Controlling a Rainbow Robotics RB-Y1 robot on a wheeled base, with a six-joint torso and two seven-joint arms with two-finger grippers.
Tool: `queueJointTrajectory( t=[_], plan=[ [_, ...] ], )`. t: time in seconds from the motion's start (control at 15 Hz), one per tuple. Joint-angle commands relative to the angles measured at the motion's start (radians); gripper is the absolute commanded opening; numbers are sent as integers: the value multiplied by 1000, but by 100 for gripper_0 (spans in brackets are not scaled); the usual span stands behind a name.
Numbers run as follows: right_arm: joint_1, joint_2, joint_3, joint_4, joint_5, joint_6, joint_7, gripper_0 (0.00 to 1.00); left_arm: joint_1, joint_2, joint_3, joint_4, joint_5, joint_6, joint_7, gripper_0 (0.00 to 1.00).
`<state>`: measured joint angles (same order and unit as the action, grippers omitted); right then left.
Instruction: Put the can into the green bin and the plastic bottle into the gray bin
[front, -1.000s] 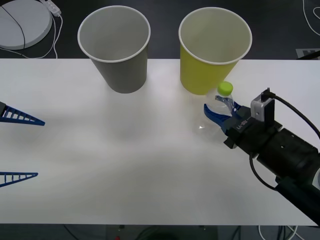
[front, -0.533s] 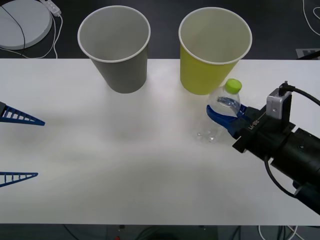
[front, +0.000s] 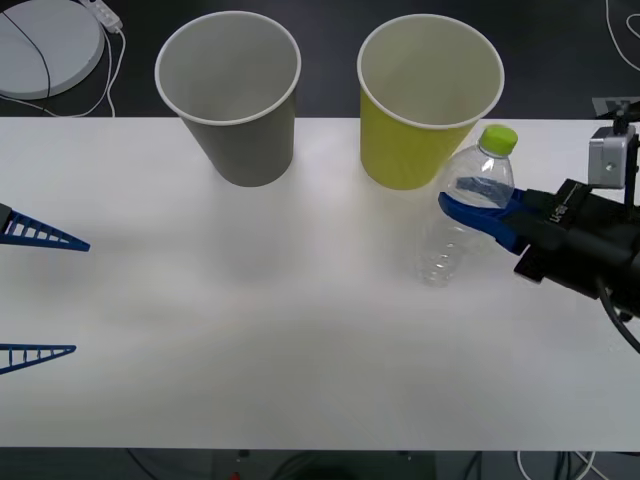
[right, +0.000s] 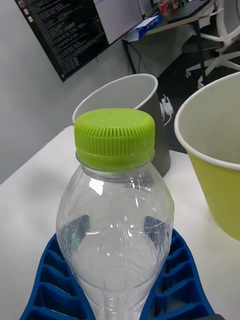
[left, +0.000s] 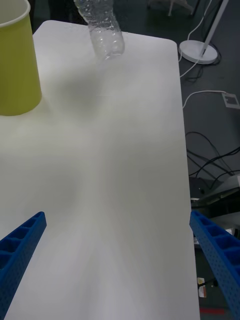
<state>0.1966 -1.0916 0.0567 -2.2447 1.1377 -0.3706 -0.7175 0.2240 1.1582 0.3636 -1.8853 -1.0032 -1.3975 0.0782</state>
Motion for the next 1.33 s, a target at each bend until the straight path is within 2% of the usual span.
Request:
queueJointTrajectory(
  t=[0.07, 0.33, 0.53, 0.73, 1.0, 1.13, 1.33],
  plan=[
    [-2, -22, -97, 0, 17, -96, -100, 0, 0, 0, 0, 0, 0, 0, 0, 100],
    [-58, -28, -209, -1, 132, -232, -304, 0, 0, 0, 0, 0, 0, 0, 0, 100],
    [-131, -37, -244, -16, 209, -312, -461, 0, 0, 0, 0, 0, 0, 0, 0, 100],
    [-210, -45, -245, -21, 221, -361, -565, 0, 0, 0, 0, 0, 0, 0, 0, 100],
    [-293, -73, -225, -15, 220, -364, -566, 0, 0, 0, 0, 0, 0, 0, 0, 100],
    [-348, -86, -192, 11, 172, -369, -565, 0, 0, 0, 0, 0, 0, 0, 0, 100],
    [-454, -113, -127, 56, 148, -384, -565, 0, 0, 0, 0, 0, 0, 0, 0, 100]
  ],
)
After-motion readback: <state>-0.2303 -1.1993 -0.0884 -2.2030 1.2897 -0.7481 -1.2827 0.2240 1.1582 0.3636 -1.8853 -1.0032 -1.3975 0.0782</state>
